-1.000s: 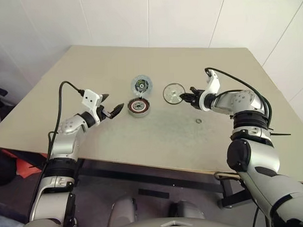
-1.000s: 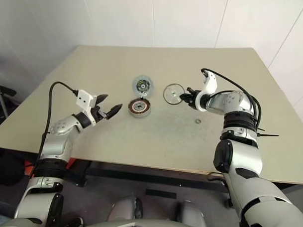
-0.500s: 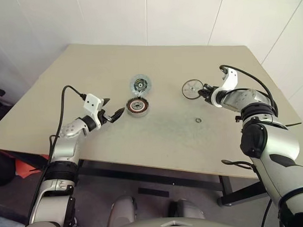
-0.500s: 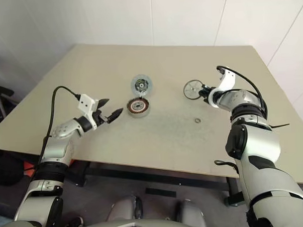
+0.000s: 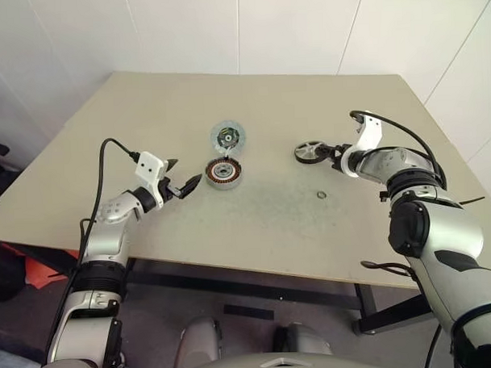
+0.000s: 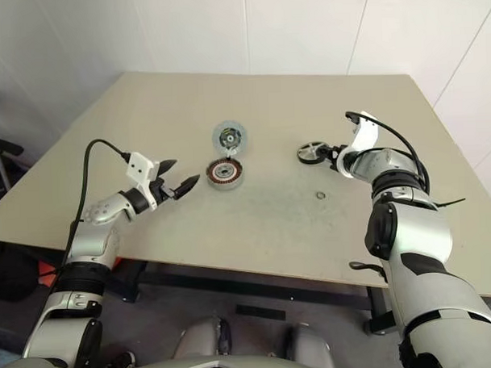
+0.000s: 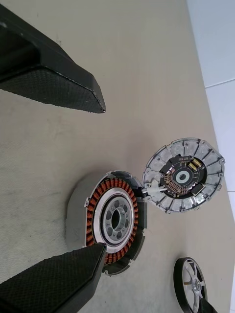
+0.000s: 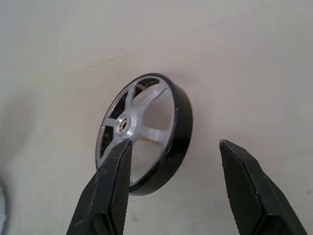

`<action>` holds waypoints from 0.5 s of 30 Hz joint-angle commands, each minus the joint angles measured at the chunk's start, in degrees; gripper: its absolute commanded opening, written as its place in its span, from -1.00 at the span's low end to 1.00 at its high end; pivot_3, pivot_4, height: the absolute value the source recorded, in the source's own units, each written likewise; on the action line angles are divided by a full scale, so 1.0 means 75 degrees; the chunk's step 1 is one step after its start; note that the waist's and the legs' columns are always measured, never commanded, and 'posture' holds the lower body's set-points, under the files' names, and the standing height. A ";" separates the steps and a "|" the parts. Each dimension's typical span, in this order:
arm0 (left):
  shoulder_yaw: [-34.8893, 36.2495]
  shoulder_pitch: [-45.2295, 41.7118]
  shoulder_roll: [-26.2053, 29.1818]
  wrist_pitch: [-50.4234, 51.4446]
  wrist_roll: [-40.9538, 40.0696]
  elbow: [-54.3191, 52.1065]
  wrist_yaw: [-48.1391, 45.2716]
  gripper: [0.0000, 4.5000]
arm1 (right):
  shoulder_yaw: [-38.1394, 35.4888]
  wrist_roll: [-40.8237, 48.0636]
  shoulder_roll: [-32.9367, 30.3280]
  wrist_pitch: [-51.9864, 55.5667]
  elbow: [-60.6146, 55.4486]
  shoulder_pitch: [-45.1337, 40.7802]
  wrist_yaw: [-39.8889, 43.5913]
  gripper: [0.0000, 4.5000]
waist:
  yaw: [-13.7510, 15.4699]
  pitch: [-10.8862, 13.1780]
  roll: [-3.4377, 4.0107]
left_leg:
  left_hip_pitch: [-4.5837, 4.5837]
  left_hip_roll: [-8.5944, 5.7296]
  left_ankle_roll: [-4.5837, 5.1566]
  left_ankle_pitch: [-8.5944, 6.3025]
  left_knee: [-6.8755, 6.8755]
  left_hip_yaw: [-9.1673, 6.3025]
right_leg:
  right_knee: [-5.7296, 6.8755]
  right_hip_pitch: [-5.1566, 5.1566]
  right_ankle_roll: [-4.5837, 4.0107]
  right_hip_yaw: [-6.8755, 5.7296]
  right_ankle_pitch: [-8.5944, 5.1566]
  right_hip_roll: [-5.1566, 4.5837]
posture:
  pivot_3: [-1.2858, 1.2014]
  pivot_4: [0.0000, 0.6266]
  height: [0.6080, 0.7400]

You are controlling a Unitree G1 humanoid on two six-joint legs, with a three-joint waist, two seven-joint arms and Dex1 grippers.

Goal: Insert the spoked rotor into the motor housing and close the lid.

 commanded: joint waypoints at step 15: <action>0.0008 -0.0216 0.0047 -0.0238 0.0029 -0.0014 -0.0014 1.00 | 0.3178 -0.0826 -0.0353 -0.3427 -0.6158 0.2079 0.4798 0.41 | 0.0034 0.0000 -0.0001 | -0.0007 0.0007 0.0044 -0.0022 0.0009 -0.0001 | -0.0005 0.0002 0.0003 -0.0004 0.0001 0.0003 | 0.03 -1.00 1.00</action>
